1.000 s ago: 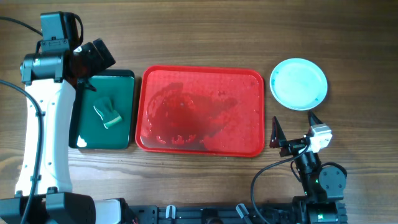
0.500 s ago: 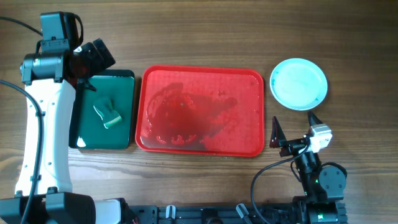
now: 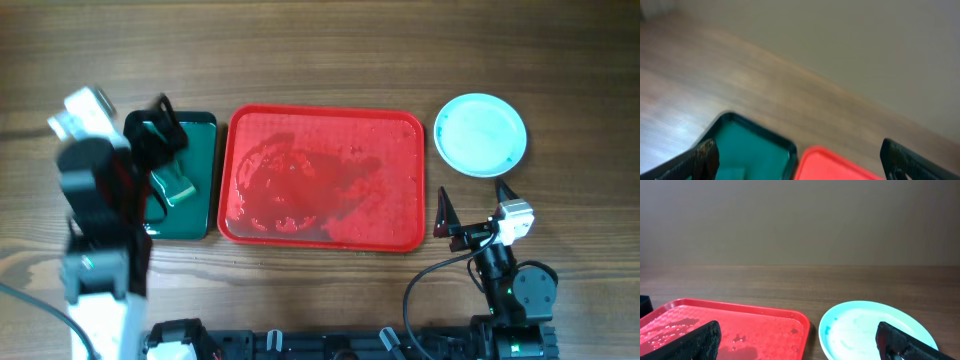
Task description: Clean dirty plates on tray and stack at the side
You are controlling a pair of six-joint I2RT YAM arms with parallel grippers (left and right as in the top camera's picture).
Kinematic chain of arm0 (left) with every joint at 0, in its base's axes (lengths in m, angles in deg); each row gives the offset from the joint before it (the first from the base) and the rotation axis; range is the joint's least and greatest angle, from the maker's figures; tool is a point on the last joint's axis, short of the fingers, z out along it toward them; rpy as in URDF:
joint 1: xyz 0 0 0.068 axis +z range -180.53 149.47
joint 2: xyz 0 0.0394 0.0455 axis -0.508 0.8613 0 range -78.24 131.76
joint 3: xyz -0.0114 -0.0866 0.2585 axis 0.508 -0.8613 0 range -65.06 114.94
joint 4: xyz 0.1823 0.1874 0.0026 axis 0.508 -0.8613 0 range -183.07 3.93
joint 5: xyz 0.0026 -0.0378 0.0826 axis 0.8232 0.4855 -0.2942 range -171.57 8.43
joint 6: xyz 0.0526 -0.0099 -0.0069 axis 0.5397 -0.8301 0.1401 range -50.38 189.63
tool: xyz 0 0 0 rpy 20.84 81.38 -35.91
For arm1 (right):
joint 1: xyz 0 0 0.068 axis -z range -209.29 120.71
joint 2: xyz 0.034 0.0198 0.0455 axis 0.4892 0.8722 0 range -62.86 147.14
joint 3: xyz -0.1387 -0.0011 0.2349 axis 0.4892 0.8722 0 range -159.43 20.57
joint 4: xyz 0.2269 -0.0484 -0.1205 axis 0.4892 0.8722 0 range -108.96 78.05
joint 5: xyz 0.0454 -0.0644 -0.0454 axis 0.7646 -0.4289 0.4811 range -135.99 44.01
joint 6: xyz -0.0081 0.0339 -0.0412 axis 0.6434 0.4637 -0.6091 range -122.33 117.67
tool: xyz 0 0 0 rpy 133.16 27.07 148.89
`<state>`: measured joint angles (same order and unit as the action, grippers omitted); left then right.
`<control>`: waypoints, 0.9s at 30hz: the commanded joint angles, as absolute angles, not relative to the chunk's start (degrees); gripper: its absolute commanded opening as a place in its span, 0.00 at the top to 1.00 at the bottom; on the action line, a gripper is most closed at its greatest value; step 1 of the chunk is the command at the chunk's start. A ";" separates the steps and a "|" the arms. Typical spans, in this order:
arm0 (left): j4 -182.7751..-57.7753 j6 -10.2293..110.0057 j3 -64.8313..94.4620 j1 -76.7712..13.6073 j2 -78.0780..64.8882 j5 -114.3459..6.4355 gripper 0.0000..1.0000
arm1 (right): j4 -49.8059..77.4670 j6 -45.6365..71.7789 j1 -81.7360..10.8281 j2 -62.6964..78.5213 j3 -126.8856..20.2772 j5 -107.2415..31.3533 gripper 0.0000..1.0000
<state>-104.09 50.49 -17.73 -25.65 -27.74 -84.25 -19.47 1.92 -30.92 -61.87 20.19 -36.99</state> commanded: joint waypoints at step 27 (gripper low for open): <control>-90.41 61.94 -64.72 -30.06 -77.86 -79.88 0.00 | -19.77 2.30 -31.22 -62.22 20.28 -36.03 0.00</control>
<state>-90.41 60.59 -64.31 -29.74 -77.40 -79.94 -19.47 1.92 -30.92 -61.82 20.19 -36.99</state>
